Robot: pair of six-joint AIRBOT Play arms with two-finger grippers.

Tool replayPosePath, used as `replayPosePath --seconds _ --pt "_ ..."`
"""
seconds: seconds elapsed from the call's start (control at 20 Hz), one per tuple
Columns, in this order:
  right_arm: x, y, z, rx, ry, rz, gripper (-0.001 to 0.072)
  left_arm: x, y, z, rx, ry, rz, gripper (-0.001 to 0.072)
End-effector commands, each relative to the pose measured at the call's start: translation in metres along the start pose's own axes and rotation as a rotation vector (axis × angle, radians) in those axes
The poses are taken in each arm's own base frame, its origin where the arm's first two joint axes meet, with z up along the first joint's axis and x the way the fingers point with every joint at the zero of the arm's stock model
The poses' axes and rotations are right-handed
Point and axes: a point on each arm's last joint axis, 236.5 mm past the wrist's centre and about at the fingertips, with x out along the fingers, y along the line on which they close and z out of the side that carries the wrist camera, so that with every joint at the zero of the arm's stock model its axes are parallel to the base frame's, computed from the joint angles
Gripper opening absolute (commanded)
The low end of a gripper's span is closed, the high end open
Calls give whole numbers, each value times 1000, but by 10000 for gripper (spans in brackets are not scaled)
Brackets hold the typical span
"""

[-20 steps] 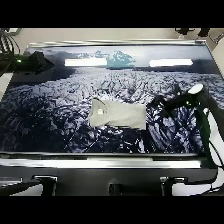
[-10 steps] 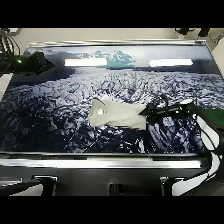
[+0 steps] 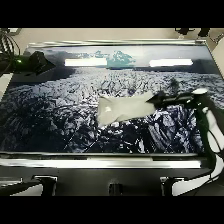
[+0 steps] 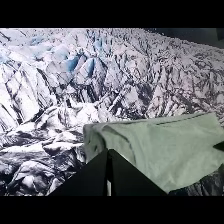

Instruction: Fold the clothes and pants, and hang the long-sleeved shirts on hangers.

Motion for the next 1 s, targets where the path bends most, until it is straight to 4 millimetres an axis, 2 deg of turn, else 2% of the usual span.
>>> replayPosePath --seconds 0.0,0.1,0.2,0.4,0.5,0.65,0.8,0.95 --pt "-86 18 34 -39 -143 -170 59 0 0 1 7 -3 0 19" --pt "-141 15 47 -18 -246 -279 58 0 0 1 28 -3 0 20" --pt "-192 8 51 17 -328 -353 59 0 0 1 29 -3 0 20" --pt "-289 -24 54 155 -531 -476 58 0 0 1 29 -3 0 19" --pt "-329 -38 52 240 -641 -482 58 0 0 1 29 -3 0 20" --pt "-376 -50 40 324 -749 -488 57 0 0 1 28 -3 0 20" --pt "-420 -49 32 390 -883 -484 57 0 0 1 29 -3 0 20" --pt "-445 -37 20 422 -966 -475 57 0 0 1 29 -3 0 20"
